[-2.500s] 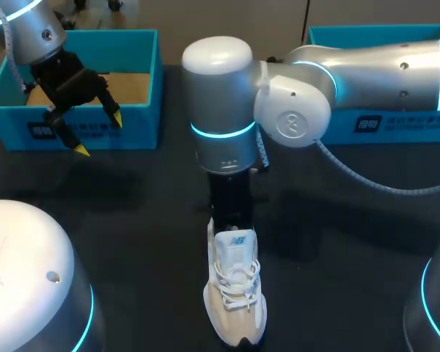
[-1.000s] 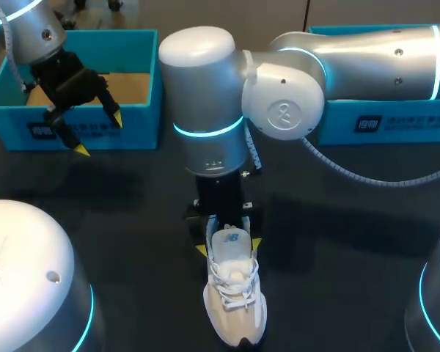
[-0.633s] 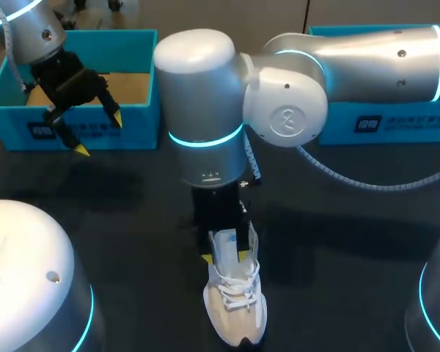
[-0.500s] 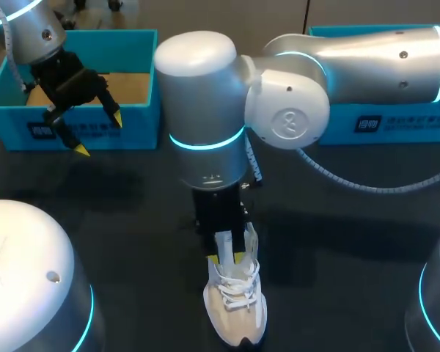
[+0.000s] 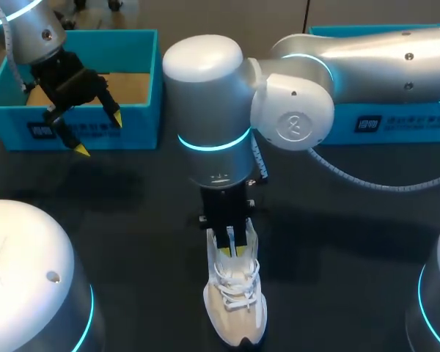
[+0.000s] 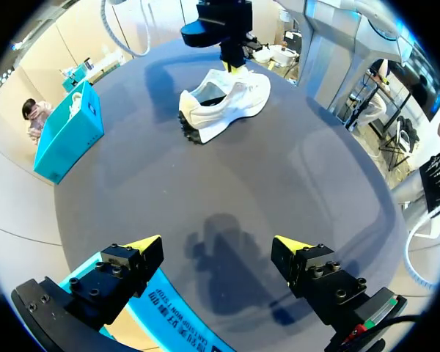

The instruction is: Take the shoe out of the shoebox, open the shoe tongue, remove and reinsert the insole, then place the shoe into the shoebox

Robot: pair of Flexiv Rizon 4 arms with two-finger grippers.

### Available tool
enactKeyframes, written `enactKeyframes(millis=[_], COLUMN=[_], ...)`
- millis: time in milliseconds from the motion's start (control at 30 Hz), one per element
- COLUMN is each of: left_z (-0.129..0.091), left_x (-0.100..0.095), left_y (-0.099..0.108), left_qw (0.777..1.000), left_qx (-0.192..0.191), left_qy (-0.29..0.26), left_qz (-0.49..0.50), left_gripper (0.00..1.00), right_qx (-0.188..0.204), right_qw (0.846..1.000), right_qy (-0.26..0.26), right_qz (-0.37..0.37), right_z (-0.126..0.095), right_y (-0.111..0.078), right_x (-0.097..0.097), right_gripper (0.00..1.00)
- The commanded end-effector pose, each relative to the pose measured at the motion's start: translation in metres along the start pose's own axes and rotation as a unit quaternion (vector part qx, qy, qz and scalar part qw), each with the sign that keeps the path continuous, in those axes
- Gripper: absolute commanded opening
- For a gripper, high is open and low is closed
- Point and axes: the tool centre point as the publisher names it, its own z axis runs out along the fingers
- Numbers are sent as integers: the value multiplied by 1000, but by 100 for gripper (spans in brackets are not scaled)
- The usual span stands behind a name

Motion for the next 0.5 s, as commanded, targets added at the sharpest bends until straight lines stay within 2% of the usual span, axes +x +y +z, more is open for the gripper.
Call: enactKeyframes(millis=[33, 200, 500], left_z=[-1, -1, -1], left_x=[0, 0, 0], left_y=[0, 0, 0], left_qw=[1000, 1000, 1000], left_qx=[-2, -2, -2], left_qy=[1, 1, 1], left_qz=[0, 0, 0], left_gripper=[100, 100, 100], right_qx=[6, 12, 7], right_qw=[1000, 1000, 1000], right_qy=[5, 13, -9], right_qz=[1, 6, 5], right_z=[12, 20, -3], right_y=[9, 18, 5], right_x=[-2, -6, -6], right_gripper=[14, 17, 22])
